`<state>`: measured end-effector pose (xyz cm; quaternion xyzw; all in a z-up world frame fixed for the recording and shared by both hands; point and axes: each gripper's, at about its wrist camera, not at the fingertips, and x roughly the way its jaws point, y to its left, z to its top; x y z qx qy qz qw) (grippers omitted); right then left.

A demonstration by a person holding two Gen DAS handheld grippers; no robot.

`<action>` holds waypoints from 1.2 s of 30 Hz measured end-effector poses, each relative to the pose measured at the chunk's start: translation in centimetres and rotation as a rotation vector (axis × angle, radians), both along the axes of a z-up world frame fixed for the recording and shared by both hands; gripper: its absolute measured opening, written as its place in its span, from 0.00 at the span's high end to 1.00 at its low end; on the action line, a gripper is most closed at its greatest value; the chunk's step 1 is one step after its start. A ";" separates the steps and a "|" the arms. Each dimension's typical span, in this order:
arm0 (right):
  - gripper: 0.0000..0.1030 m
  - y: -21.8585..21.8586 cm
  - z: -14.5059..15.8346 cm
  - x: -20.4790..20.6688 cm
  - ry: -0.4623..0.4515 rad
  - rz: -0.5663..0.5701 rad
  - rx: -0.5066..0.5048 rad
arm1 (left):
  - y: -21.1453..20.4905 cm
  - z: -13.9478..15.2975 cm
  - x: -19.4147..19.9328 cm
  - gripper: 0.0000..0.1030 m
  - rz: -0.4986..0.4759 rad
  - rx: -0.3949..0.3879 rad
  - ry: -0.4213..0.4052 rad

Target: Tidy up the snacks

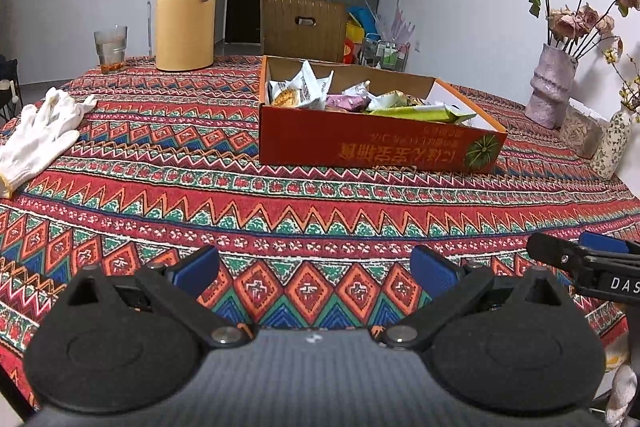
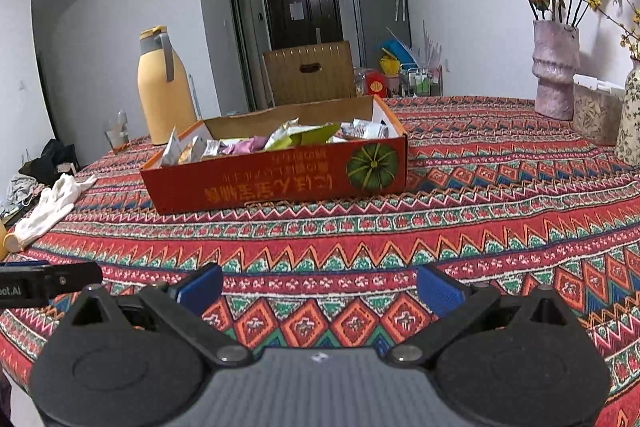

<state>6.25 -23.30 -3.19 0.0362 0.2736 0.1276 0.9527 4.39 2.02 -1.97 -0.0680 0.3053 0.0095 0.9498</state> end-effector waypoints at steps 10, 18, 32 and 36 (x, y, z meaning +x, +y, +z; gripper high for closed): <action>0.00 0.2 -0.3 0.2 0.011 0.008 -0.002 | -0.1 0.0 0.2 0.00 -0.008 -0.003 0.003; 0.00 0.3 -0.4 0.4 0.016 0.011 -0.004 | -0.3 0.0 0.1 0.00 -0.013 0.000 0.000; 0.00 0.3 -0.5 0.4 0.017 0.007 -0.003 | -0.4 0.1 0.1 0.00 -0.015 -0.001 -0.001; 0.00 0.2 -0.5 0.4 0.018 0.009 -0.003 | -0.4 0.1 0.1 0.00 -0.016 -0.001 -0.002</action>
